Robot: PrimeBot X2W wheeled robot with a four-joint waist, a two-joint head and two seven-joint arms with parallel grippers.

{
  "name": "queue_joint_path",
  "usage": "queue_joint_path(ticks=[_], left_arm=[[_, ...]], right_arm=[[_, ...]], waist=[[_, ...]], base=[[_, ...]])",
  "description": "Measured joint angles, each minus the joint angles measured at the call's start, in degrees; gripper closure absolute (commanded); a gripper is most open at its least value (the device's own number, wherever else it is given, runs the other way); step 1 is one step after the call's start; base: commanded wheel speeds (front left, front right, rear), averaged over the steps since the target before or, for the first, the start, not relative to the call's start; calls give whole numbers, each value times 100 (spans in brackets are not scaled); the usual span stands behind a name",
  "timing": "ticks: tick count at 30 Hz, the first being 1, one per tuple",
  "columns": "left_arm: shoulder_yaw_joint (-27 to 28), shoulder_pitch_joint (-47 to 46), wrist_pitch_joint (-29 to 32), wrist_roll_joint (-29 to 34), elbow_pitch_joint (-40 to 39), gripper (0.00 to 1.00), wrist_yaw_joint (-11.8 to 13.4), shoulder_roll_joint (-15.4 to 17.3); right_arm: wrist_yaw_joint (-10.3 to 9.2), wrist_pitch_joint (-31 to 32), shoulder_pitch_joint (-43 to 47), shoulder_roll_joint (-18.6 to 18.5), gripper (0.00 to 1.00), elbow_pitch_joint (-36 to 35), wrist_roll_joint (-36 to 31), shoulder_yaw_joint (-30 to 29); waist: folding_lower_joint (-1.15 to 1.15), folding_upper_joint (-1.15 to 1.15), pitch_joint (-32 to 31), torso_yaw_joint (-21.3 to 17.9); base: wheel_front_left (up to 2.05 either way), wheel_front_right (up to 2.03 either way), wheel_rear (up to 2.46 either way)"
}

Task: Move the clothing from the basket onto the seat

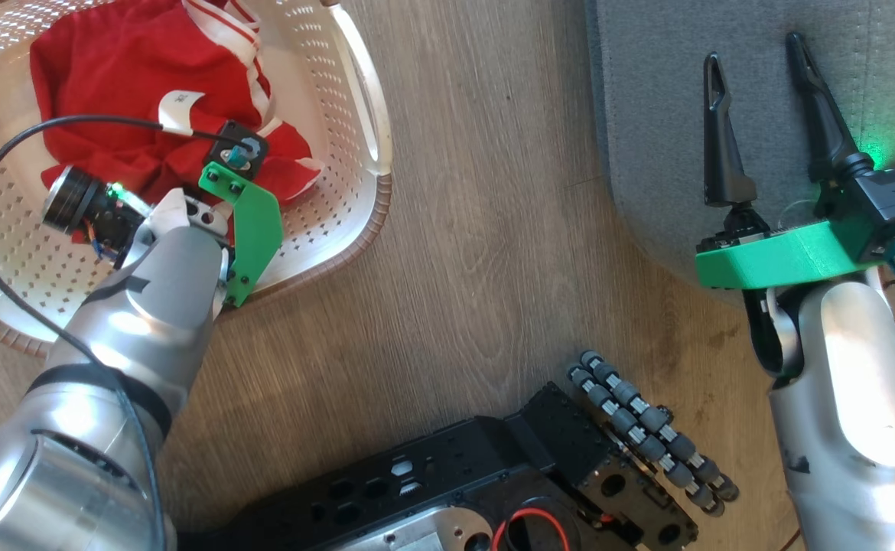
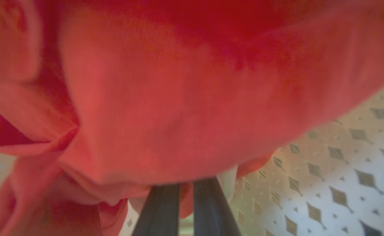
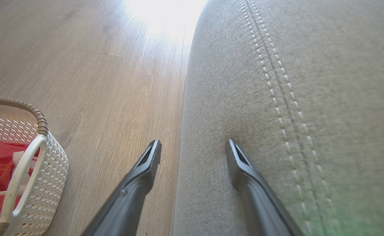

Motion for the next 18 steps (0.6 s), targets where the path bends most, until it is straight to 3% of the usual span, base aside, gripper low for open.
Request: queue_joint_path(ticks=[11, 18], left_arm=[[-20, 30, -109, -130, 14, 100, -16, 4], [81, 340, -478, -333, 16, 100, -30, -56]], right_arm=[[-2, 12, -87, -10, 0, 207, 0, 103], [5, 107, -84, -30, 0, 530, -1, 144]], waist=[[0, 0, -166, 32], [2, 0, -644, 102]], base=[[0, 0, 0], [0, 0, 0]])
